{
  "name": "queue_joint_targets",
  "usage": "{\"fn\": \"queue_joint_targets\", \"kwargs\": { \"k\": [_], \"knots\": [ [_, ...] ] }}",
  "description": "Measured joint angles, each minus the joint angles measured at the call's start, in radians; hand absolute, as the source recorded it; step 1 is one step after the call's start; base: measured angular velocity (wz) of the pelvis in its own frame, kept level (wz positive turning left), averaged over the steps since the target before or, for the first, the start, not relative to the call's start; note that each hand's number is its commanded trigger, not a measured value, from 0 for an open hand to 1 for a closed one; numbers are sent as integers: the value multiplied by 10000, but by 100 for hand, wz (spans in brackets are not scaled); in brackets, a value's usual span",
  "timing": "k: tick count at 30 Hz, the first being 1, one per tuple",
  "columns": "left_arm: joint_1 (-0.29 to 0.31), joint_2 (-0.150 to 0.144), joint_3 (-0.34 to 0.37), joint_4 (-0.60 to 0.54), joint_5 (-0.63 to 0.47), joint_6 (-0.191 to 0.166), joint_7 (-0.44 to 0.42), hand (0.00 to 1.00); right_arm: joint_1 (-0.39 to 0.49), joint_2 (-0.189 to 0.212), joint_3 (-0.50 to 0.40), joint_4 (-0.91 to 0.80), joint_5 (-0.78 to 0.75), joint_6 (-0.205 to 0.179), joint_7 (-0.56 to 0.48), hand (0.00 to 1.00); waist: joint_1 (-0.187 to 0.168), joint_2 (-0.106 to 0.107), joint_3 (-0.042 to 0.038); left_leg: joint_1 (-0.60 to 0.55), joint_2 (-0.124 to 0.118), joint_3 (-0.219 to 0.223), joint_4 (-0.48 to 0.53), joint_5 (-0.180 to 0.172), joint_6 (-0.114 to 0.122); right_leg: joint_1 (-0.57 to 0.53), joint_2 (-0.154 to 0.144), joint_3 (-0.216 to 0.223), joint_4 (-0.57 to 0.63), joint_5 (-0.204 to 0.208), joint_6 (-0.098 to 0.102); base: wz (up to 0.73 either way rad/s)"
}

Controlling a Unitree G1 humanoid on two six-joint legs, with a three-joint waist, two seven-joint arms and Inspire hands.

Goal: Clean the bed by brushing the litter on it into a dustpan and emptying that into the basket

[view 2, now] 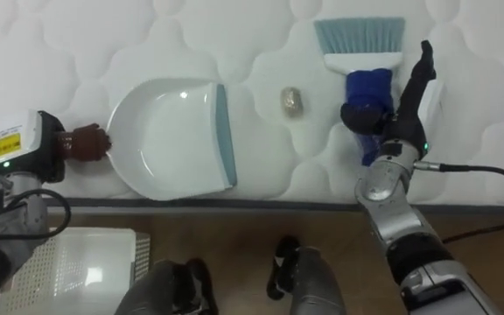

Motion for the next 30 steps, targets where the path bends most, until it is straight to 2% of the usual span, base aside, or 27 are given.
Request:
{"fn": "queue_joint_targets", "kwargs": {
  "k": [3,8,17,26,27,30],
  "knots": [
    [-58,0,-2,-1,1,32,-55,100,-228,-14,-7,411,420,366,397,0,16,-4,-2,-19,-25,1,2,0,1,-48,-17,24,45,-2,4,0],
    [-163,-1,-3,-1,3,116,-232,100,-251,-14,-5,445,606,619,866,0,24,-17,-3,-37,-23,8,3,0,0,-67,-24,19,55,-5,0,0],
    [-162,-1,-2,-104,9,271,-278,100,-513,-10,-19,990,651,823,1225,0,-19,-67,2,-129,-13,-39,33,8,6,-78,-24,-39,41,-40,-11,1],
    [-163,-25,-88,-457,2,189,-265,100,-606,-11,4,1259,1222,829,1555,0,272,-87,32,-408,18,-311,286,5,10,-95,-51,-278,118,-118,-7,7],
    [-165,-33,-94,-501,9,184,-259,100,-606,-11,14,1282,1300,829,1568,0,370,-78,37,-427,5,-328,298,5,11,-94,-61,-289,128,-119,-6,0],
    [-184,-56,-103,-620,6,189,-249,100,-642,-26,-4,1512,1327,825,1560,0,354,-67,44,-522,-128,-476,314,5,12,-120,-200,-387,263,-211,13,18]
  ]
}}
